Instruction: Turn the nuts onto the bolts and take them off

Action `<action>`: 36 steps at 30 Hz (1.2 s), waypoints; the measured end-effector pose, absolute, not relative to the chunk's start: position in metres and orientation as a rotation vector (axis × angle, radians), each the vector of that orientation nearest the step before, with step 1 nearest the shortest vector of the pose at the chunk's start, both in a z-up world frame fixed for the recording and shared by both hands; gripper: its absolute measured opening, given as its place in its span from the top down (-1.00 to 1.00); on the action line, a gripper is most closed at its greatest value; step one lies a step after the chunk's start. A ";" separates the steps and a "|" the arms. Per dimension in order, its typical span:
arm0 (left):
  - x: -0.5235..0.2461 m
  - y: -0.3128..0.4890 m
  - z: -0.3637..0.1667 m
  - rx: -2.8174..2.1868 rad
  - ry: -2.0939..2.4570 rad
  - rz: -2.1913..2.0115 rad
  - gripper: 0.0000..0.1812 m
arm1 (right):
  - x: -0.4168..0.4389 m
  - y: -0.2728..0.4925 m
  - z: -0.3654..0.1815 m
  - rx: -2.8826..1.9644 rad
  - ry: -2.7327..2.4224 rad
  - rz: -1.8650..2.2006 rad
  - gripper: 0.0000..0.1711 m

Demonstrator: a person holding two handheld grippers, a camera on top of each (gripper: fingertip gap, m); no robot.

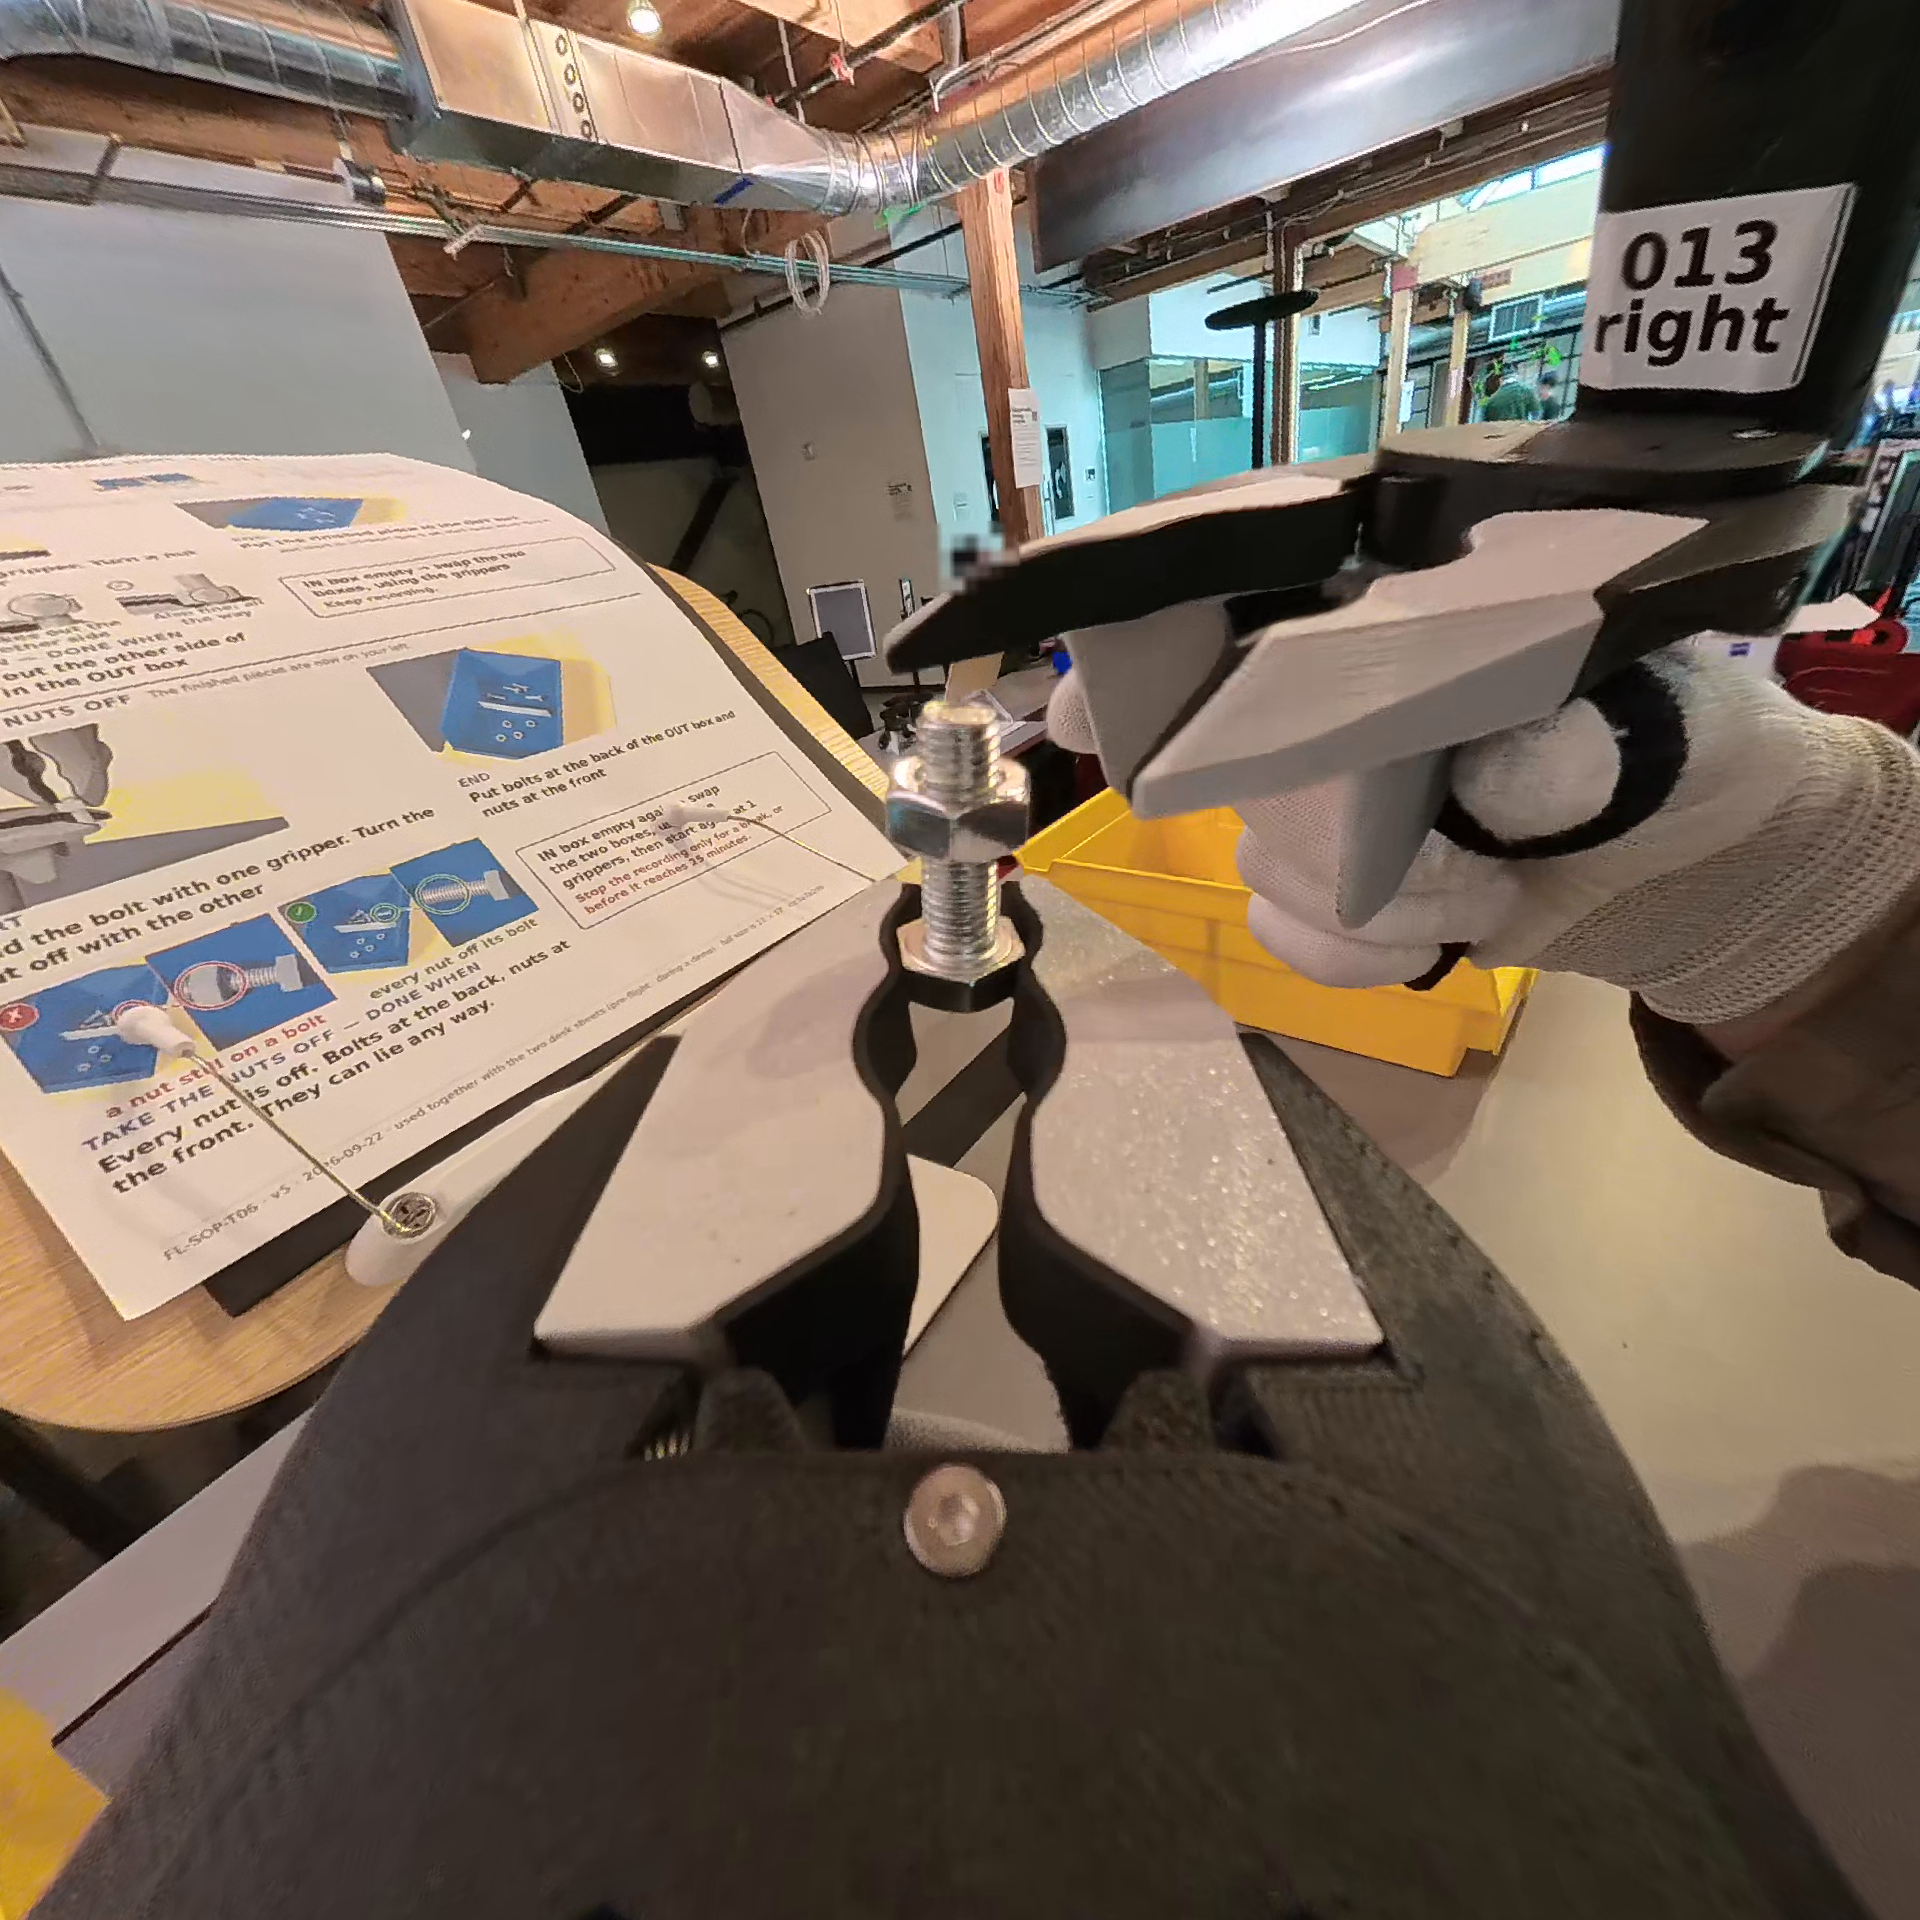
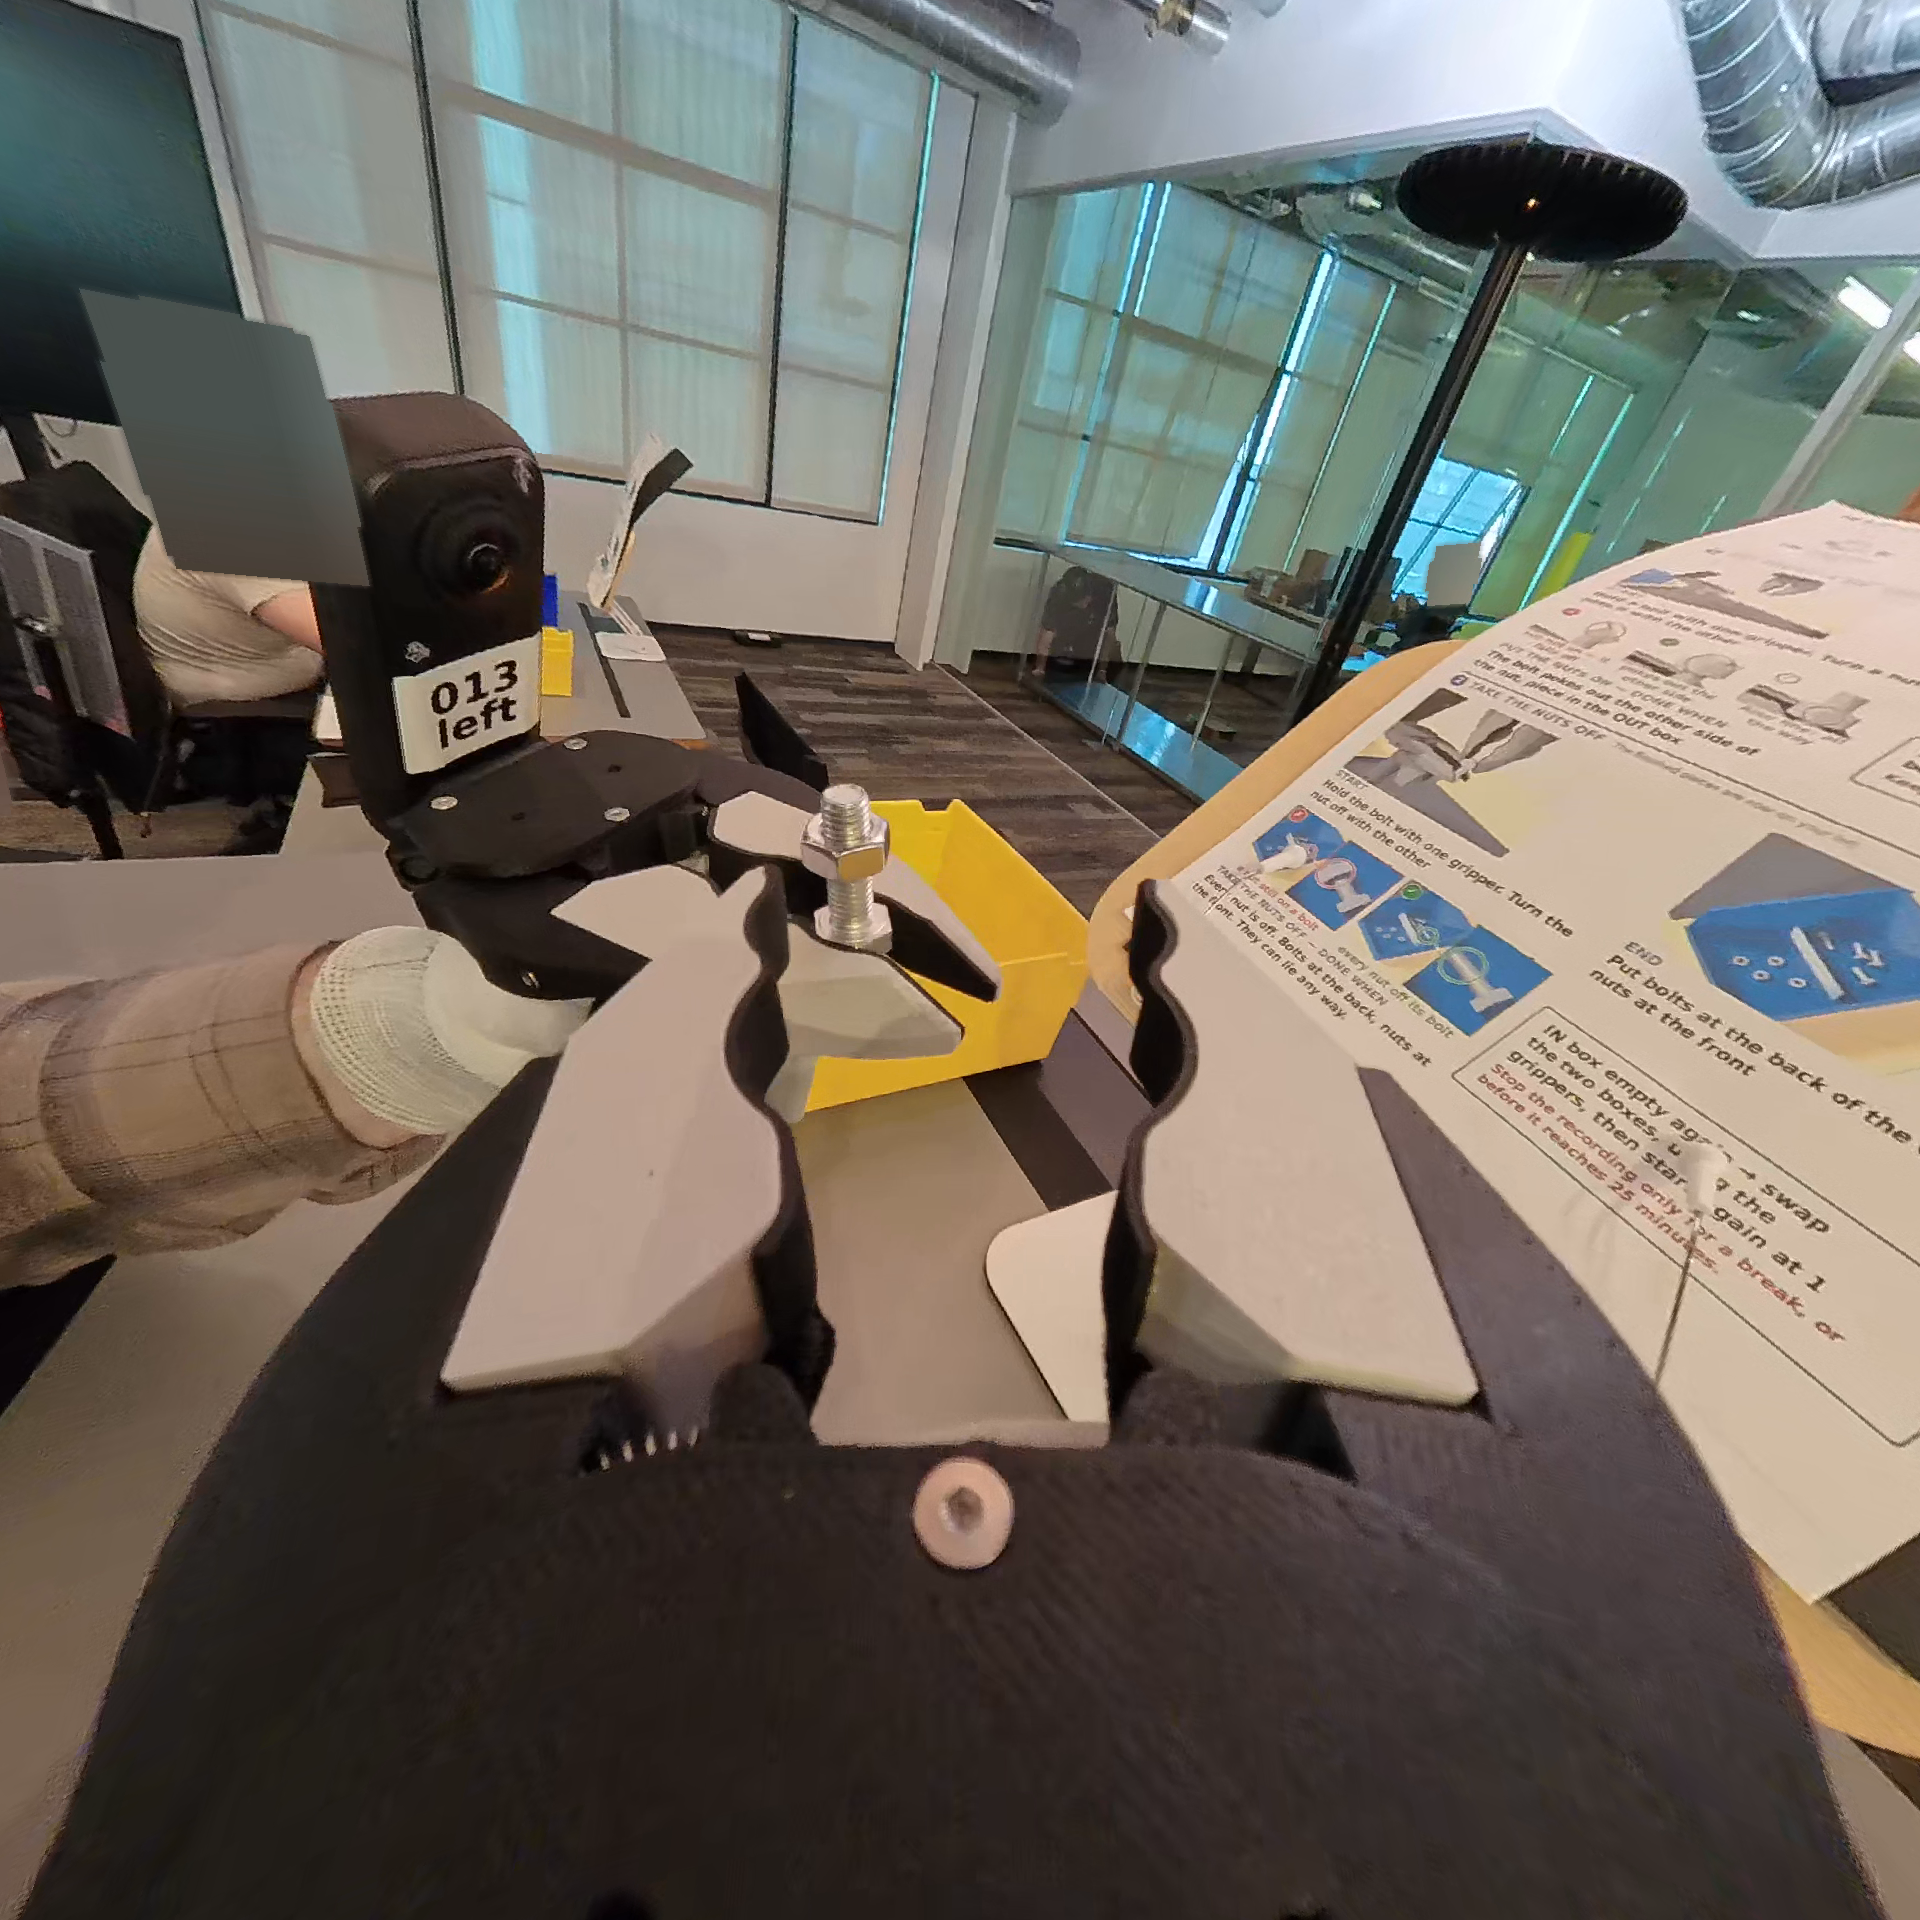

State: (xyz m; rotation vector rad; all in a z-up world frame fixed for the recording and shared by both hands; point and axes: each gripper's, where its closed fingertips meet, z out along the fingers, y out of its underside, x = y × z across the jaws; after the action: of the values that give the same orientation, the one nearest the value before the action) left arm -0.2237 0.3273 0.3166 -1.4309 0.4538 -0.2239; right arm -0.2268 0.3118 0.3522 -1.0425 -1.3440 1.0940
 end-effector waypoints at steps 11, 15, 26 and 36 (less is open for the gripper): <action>-0.221 0.329 0.315 -1.429 0.430 -0.277 0.84 | -0.236 0.317 0.345 -1.088 -1.309 1.124 0.20; -0.220 0.331 0.312 -1.445 0.435 -0.272 0.85 | -0.237 0.313 0.346 -1.080 -1.313 1.130 0.20; -0.222 0.333 0.308 -1.483 0.421 -0.278 0.84 | -0.211 0.360 0.353 -1.173 -1.174 1.088 0.26; -0.215 0.338 0.296 -1.548 0.429 -0.325 0.85 | -0.237 0.332 0.336 -1.156 -1.294 1.075 0.15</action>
State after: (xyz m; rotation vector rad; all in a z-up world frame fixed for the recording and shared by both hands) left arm -0.2150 0.3378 0.2957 -1.5485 0.4292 -0.3253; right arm -0.2366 0.3320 0.3363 -1.1557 -1.2943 1.0754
